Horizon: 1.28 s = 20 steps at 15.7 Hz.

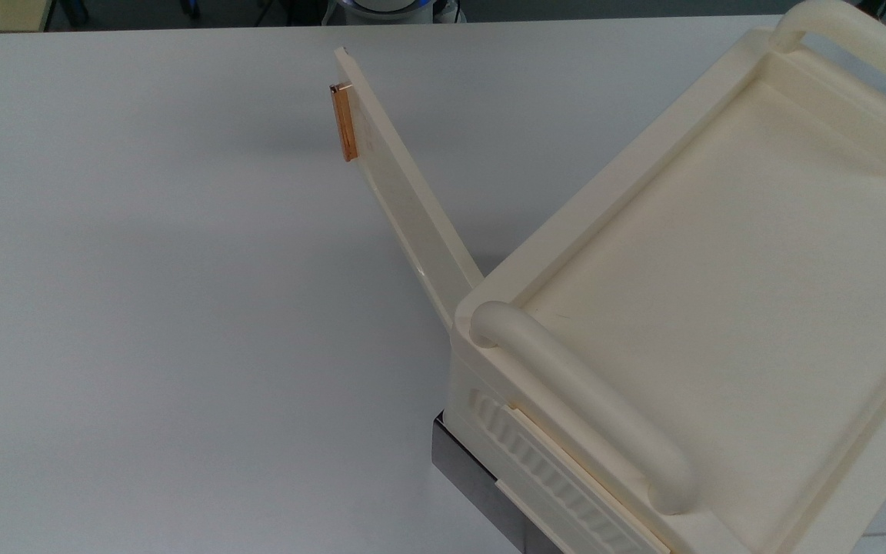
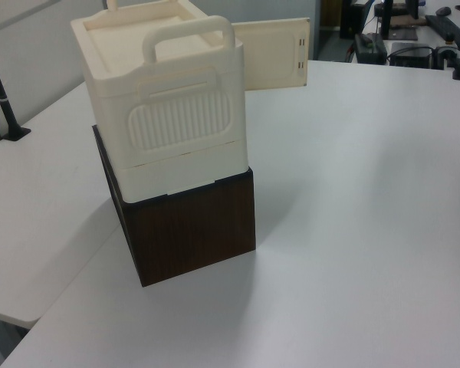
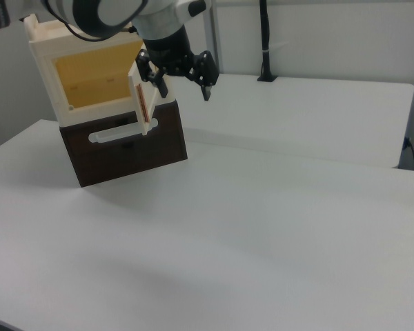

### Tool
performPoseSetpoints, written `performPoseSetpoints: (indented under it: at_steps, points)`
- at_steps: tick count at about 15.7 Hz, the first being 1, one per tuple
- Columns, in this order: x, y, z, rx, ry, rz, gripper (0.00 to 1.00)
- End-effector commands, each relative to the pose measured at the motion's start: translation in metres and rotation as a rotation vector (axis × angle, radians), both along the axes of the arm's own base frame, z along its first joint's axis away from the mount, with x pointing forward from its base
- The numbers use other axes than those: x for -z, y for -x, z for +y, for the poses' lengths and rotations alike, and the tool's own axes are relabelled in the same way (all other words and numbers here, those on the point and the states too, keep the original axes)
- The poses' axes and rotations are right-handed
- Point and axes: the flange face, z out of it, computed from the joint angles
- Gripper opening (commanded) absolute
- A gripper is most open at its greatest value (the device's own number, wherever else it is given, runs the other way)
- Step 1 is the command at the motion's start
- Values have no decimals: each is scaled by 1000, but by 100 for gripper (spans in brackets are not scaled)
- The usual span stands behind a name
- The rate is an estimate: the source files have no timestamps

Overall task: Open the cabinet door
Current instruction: 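Pull the door edge outward, swinging the door open on its hinge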

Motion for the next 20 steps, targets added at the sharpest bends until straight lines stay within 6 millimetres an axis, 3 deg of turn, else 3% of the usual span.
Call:
performPoseSetpoints:
  at_steps: [1,6,9,13,17,20]
  points:
    - [-16,23,13,20,22,67,100]
    - [-25,39,65,121,13,175,100]
    - [-19,25,116,136,-3,180,100]
    - [-11,1,156,275,-58,116,100]
    - [-5,-17,174,455,-133,65,100]
    - [4,-30,183,495,-160,40,100]
